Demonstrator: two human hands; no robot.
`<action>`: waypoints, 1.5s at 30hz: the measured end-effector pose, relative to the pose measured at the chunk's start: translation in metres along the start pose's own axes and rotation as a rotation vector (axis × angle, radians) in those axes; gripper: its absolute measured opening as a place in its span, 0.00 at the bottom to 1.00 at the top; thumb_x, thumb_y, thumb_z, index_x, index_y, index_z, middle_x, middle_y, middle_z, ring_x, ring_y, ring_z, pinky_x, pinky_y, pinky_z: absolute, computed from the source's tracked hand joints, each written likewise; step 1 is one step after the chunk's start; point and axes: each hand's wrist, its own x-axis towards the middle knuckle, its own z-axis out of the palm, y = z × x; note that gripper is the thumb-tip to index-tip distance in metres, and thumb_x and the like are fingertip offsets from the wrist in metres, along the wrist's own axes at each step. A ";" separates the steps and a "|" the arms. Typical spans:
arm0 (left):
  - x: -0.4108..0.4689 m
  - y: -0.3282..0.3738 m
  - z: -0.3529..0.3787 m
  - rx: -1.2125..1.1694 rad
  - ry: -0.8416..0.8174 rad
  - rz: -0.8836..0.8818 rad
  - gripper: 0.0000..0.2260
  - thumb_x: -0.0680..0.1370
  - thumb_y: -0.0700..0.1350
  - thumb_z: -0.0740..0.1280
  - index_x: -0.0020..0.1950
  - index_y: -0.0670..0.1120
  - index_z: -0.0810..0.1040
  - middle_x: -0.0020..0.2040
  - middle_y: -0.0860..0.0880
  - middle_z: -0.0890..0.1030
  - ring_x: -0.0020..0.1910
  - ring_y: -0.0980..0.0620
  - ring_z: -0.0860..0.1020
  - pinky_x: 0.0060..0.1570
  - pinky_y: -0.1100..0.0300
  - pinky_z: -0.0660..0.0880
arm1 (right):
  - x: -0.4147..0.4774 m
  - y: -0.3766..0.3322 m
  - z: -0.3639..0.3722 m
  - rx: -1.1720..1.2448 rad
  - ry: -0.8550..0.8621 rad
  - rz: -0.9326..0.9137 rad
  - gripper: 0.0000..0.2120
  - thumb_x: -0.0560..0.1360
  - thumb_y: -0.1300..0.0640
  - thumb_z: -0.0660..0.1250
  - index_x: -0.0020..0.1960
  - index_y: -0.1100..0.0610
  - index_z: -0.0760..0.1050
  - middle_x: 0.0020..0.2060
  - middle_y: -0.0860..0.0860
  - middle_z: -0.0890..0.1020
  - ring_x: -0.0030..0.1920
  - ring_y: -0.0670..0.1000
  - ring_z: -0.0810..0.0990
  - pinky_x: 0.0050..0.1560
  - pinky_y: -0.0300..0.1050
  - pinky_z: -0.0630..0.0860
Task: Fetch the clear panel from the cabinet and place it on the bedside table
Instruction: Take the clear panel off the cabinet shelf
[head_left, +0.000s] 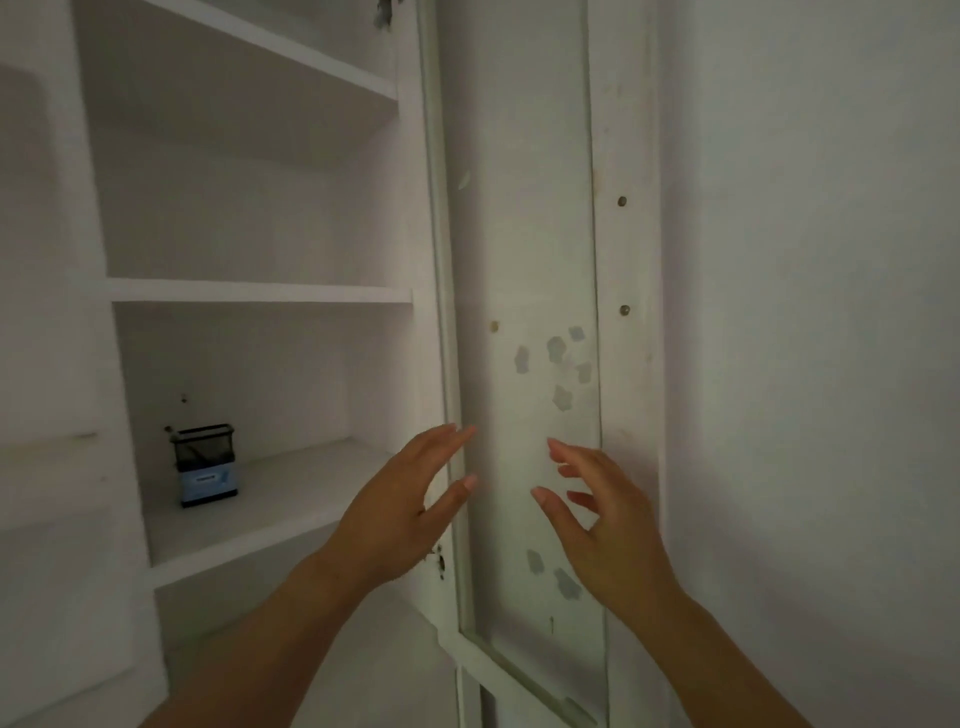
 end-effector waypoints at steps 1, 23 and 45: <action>-0.006 -0.007 -0.007 0.024 0.001 -0.027 0.24 0.74 0.65 0.50 0.69 0.66 0.56 0.69 0.64 0.59 0.67 0.68 0.56 0.62 0.74 0.51 | 0.002 -0.001 0.010 0.021 -0.015 0.002 0.20 0.73 0.50 0.66 0.64 0.48 0.70 0.57 0.44 0.75 0.56 0.39 0.74 0.55 0.33 0.74; 0.038 -0.154 -0.152 0.333 0.175 0.012 0.22 0.75 0.62 0.53 0.69 0.61 0.62 0.64 0.60 0.67 0.61 0.62 0.66 0.61 0.63 0.63 | 0.153 -0.043 0.201 0.245 -0.079 -0.216 0.19 0.73 0.49 0.66 0.63 0.47 0.69 0.55 0.41 0.74 0.55 0.38 0.73 0.53 0.32 0.73; 0.149 -0.166 -0.237 0.677 0.356 -0.082 0.23 0.75 0.63 0.52 0.69 0.60 0.63 0.68 0.52 0.69 0.51 0.51 0.77 0.58 0.53 0.71 | 0.326 -0.055 0.228 0.342 0.018 -0.385 0.18 0.74 0.50 0.66 0.63 0.50 0.71 0.55 0.43 0.74 0.53 0.42 0.74 0.49 0.28 0.70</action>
